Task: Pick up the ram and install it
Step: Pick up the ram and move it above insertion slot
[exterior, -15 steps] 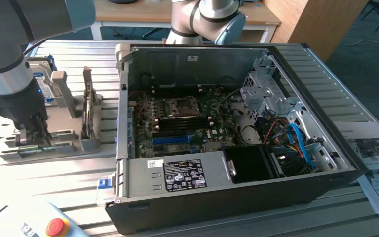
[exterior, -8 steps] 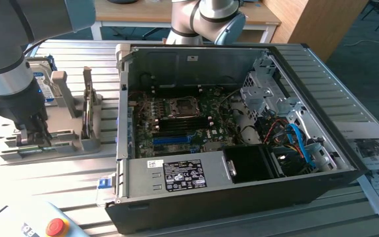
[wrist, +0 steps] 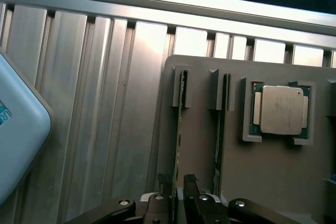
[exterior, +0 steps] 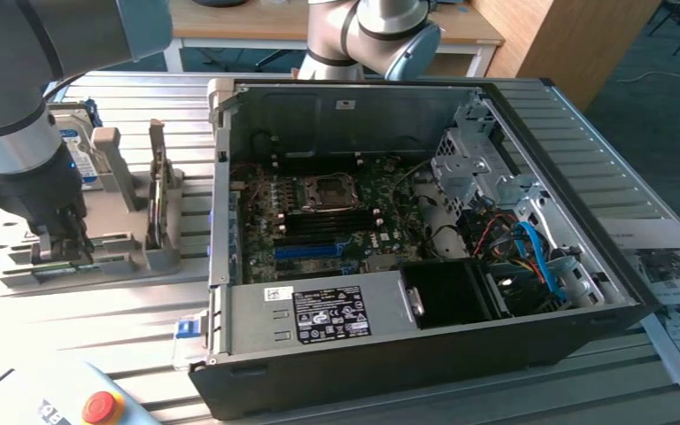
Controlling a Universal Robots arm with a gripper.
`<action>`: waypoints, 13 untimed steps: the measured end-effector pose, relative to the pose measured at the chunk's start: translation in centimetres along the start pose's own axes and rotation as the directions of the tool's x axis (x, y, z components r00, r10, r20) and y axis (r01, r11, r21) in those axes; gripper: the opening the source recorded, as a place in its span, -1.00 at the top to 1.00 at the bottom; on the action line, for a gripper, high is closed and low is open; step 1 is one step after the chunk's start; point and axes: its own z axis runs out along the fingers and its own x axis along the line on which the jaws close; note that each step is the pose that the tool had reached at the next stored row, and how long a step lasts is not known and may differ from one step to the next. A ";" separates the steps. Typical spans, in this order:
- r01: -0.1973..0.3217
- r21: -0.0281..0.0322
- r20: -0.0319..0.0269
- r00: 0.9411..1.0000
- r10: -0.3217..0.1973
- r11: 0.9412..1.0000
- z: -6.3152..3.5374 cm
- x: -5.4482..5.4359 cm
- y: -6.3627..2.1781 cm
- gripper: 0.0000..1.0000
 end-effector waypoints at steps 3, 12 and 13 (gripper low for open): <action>0.000 0.000 0.000 1.000 0.000 1.000 0.16 0.0 0.00 0.52; -0.007 0.000 0.000 1.000 0.007 1.000 0.33 0.0 -0.01 0.52; -0.007 0.000 0.000 1.000 0.007 1.000 0.32 0.0 -0.01 0.52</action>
